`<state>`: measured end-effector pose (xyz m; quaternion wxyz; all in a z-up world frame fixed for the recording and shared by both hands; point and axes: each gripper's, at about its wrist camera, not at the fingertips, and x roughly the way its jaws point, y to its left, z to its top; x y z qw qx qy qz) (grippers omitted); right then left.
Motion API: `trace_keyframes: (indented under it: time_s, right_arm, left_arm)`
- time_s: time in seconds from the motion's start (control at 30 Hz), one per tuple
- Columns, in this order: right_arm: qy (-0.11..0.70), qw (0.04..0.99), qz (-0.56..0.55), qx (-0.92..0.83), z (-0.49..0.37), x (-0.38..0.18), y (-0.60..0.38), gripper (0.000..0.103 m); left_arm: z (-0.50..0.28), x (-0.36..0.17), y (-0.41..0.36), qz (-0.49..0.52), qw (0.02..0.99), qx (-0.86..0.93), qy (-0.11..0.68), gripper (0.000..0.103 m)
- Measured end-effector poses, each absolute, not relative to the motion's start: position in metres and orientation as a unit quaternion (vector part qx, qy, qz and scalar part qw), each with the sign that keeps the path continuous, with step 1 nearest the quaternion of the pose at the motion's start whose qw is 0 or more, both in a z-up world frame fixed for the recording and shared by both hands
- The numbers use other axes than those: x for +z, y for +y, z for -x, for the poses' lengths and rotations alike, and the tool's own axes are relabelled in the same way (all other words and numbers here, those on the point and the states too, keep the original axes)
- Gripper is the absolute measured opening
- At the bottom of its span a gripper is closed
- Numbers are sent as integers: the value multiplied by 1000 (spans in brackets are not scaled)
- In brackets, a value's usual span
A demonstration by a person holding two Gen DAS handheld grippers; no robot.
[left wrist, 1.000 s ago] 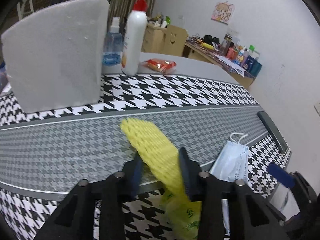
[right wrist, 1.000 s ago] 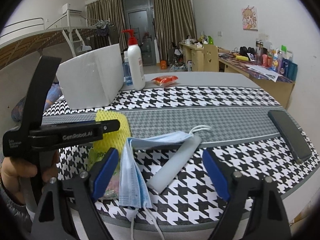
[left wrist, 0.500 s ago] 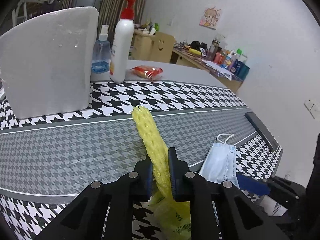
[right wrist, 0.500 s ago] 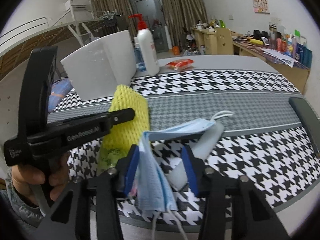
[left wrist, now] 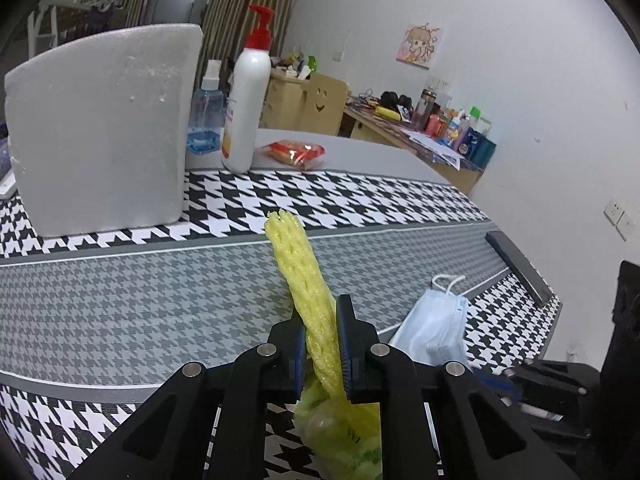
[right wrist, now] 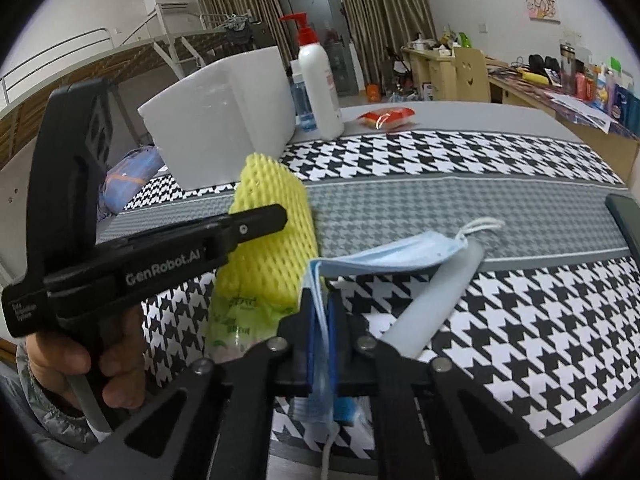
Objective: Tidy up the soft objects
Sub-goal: 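Close the left gripper on the foam net while the right gripper closes on the mask, then lift and carry the foam net and mask with both grippers over the foam box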
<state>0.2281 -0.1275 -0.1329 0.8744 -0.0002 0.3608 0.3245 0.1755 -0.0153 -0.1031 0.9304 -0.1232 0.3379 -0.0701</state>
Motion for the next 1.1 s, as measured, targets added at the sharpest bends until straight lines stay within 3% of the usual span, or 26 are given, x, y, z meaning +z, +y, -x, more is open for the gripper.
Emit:
trace_keyframes:
  time_s: [1.1]
  right_arm:
    - [211, 935, 0, 283, -219, -44, -146, 5]
  left_arm:
    - [-137, -28, -26, 34, 971, -46, 233, 12]
